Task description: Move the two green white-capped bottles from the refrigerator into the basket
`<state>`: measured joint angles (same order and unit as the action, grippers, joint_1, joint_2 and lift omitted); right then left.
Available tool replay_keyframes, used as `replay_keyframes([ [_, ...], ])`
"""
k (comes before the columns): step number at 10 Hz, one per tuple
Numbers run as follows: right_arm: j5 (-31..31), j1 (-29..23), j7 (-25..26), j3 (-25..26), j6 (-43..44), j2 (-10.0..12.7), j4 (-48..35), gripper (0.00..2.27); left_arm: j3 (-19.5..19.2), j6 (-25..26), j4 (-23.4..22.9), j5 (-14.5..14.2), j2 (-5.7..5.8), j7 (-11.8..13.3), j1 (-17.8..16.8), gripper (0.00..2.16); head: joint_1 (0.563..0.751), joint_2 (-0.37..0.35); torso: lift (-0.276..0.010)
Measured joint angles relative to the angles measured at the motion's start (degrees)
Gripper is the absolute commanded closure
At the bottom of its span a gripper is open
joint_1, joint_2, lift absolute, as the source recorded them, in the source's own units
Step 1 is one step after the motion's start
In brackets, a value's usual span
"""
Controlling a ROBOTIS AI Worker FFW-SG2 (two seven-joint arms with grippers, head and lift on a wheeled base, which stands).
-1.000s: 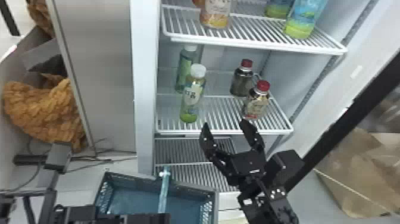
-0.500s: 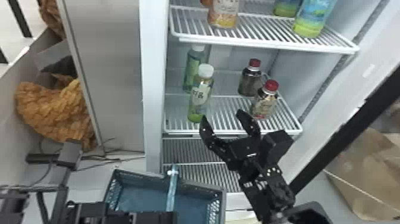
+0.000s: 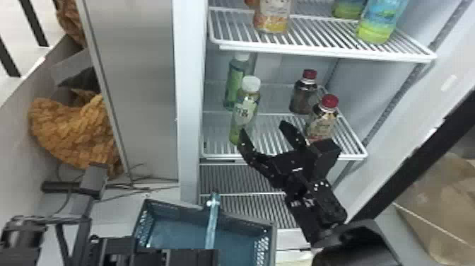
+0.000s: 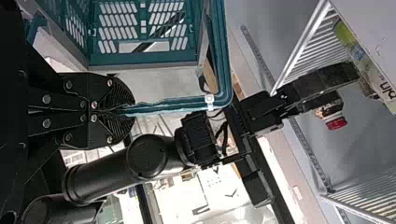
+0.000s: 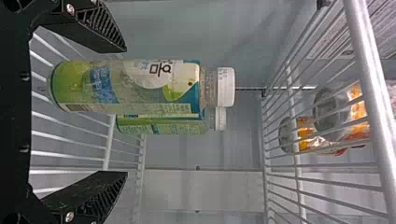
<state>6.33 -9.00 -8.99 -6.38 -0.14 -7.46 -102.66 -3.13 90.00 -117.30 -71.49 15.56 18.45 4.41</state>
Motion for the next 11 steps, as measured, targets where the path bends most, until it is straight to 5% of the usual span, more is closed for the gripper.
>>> replay_keyframes([
  [8, 0.1, 7.9, -2.4, -1.3, 0.6, 0.1, 7.8, 0.13, 0.2, -0.2, 0.1, -0.5, 0.0, -0.1, -0.3, 1.16, 0.695, -0.16, -0.263],
  [11, 1.0, 9.6, -2.4, -3.1, 1.0, 0.3, 10.0, 0.77, 0.3, -0.4, 0.2, -0.9, 0.0, -0.1, -0.3, 1.16, 0.695, -0.142, -0.263],
])
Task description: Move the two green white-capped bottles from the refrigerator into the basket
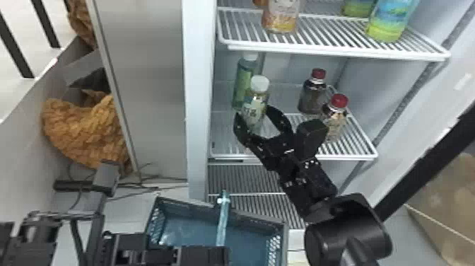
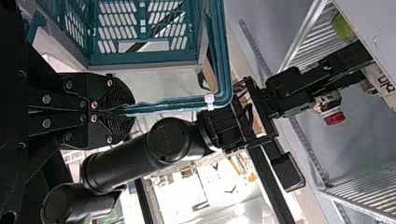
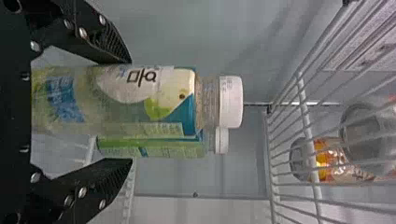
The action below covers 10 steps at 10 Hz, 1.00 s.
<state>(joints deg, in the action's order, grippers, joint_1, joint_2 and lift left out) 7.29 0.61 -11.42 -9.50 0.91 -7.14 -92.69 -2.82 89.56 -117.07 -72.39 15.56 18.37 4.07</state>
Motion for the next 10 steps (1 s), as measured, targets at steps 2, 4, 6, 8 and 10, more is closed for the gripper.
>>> replay_keyframes([
  [2, 0.0, 0.2, 0.0, -0.4, 0.5, 0.0, 0.1, 0.9, 0.0, -0.1, 0.0, 0.0, 0.0, 0.0, 0.0, 1.16, 0.695, -0.135, -0.263],
  [4, 0.2, 0.2, 0.0, -0.4, 1.3, -0.1, -0.2, 0.9, -0.1, -0.1, 0.0, 0.0, 0.0, 0.0, 0.1, 1.16, 0.695, -0.134, -0.263],
  [6, 0.3, 0.0, 0.0, -0.3, 1.6, -0.1, -0.8, 0.9, 0.0, -0.1, 0.0, 0.0, 0.0, 0.0, 0.1, 1.16, 0.695, -0.136, -0.263],
  [8, 0.3, -0.4, 0.0, -0.1, 1.8, -0.2, -1.7, 0.9, 0.0, -0.1, 0.0, 0.0, 0.0, 0.0, 0.1, 1.16, 0.695, -0.138, -0.263],
  [10, 0.5, -2.0, -0.5, 0.2, 0.5, -0.5, -5.1, 0.9, -0.1, -0.1, 0.0, 0.0, 0.0, 0.0, 0.2, 1.16, 0.695, -0.138, -0.263],
])
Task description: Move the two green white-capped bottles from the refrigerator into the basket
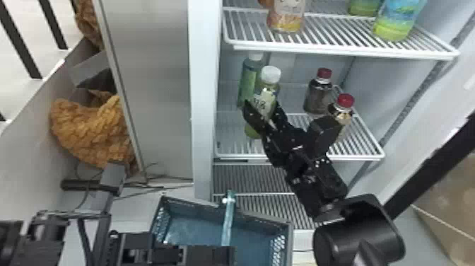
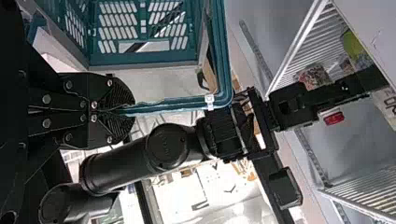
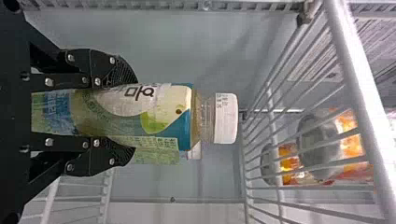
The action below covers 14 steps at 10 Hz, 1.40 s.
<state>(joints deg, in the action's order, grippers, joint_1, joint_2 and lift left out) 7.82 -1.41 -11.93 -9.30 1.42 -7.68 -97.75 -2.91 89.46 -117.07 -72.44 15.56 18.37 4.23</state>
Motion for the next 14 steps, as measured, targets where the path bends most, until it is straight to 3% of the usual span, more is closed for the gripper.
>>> replay_keyframes([
  [8, 2.2, -15.1, -2.9, 3.6, -9.7, -2.2, -21.6, 0.9, -0.2, 0.1, 0.0, 0.0, 0.0, 0.0, 0.3, 1.16, 0.695, -0.158, -0.263],
  [14, 3.4, -28.7, -5.0, 7.6, -17.0, -1.3, -35.4, 0.9, -0.4, 0.2, 0.0, 0.1, -0.02, 0.0, 0.4, 1.16, 0.695, -0.189, -0.263],
])
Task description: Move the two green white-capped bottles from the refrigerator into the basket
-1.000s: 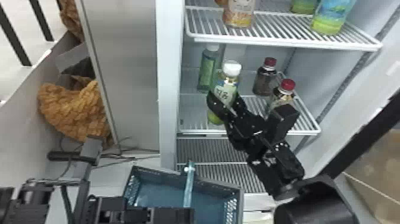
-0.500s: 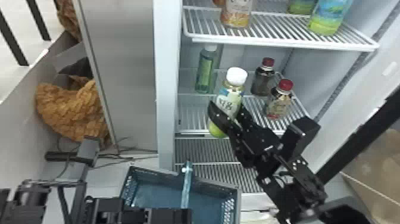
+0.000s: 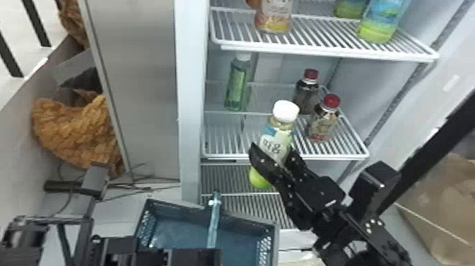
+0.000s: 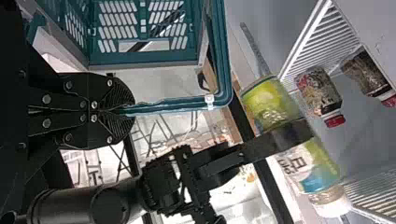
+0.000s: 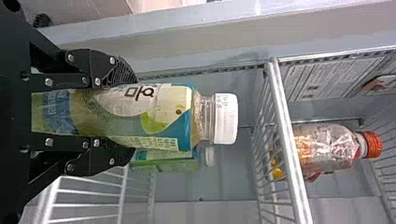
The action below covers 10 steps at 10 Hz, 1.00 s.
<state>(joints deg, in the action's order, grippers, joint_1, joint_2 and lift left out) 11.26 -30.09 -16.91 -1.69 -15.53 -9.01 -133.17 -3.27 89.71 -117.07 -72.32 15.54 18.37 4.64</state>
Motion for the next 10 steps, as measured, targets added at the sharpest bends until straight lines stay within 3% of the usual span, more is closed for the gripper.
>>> replay_keyframes([
  [3, 0.8, -5.0, -2.1, 0.8, -5.1, -0.6, -5.4, 0.9, -0.1, 0.2, 0.0, 0.2, -0.07, -0.1, -0.1, 1.16, 0.695, -0.184, -0.263],
  [6, 1.1, -10.0, -3.3, 1.1, -16.9, -2.0, -14.3, 0.9, -0.3, 0.3, 0.0, 0.3, -0.07, -0.1, -0.1, 1.16, 0.695, -0.166, -0.263],
  [10, 2.0, -12.9, -4.2, 3.4, -31.7, -2.2, -19.8, 0.91, -0.4, 0.3, 0.0, 0.5, -0.21, -0.1, -0.1, 1.16, 0.695, -0.187, -0.263],
])
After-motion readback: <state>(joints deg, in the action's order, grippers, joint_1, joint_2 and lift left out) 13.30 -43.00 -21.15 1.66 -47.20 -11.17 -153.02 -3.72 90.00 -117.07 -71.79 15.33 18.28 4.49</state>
